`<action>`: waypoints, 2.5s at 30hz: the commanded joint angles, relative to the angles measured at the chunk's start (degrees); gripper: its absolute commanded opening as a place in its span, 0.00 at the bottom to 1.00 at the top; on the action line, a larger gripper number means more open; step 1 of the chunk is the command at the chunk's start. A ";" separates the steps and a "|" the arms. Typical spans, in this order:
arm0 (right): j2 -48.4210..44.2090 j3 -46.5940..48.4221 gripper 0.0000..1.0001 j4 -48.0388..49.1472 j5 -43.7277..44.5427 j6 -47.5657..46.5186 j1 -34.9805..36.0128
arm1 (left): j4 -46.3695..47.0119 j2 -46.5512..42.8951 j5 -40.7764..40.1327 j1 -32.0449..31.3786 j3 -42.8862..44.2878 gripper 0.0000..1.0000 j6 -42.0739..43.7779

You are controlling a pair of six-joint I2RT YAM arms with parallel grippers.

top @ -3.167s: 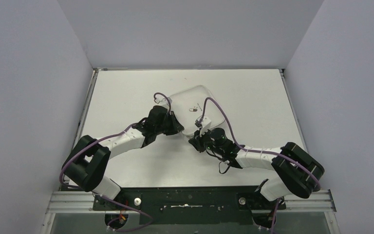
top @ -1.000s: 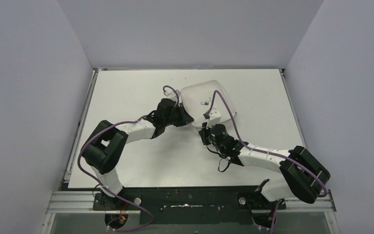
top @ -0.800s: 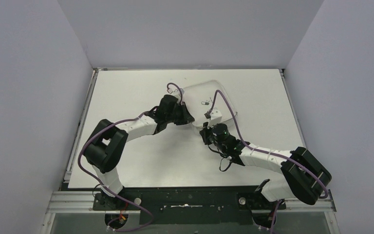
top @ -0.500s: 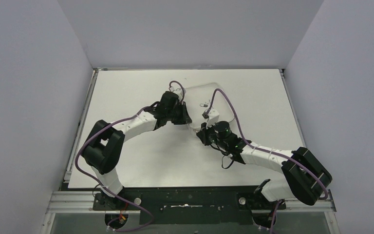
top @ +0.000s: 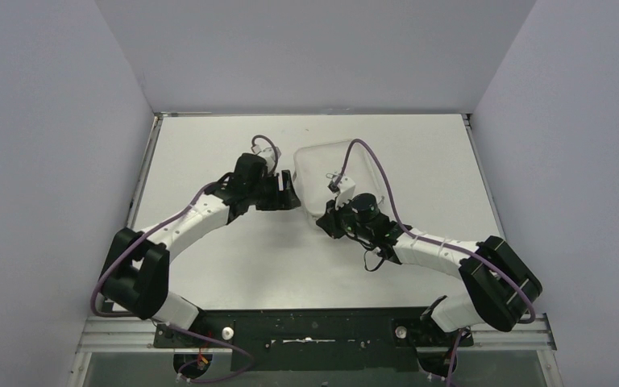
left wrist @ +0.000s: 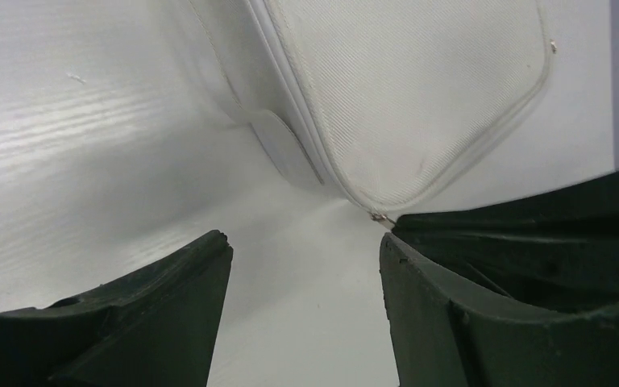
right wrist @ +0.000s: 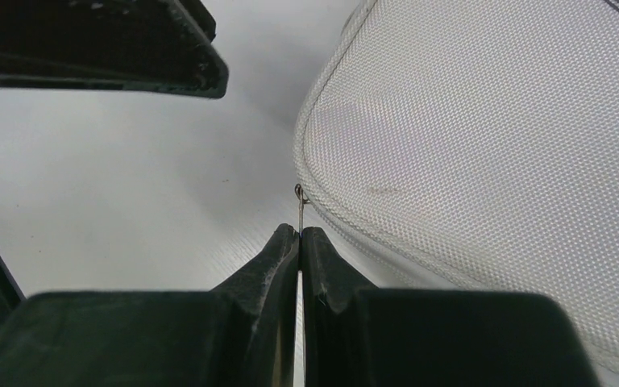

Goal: Organize the medicine kit
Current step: Zip the medicine box at the center of the board.

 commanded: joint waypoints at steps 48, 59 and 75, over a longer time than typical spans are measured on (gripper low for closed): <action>-0.65 8.50 0.21 -2.07 -7.17 6.63 2.91 | 21.50 -5.80 0.87 1.31 -13.60 0.50 -9.26; -4.61 13.85 0.47 -12.90 -3.18 3.20 0.47 | 10.36 -17.55 -3.93 -3.38 -14.60 0.51 -1.54; 9.26 26.51 0.53 -33.52 -13.02 -39.24 -5.42 | 37.81 -6.07 8.35 -3.86 -24.30 0.48 14.02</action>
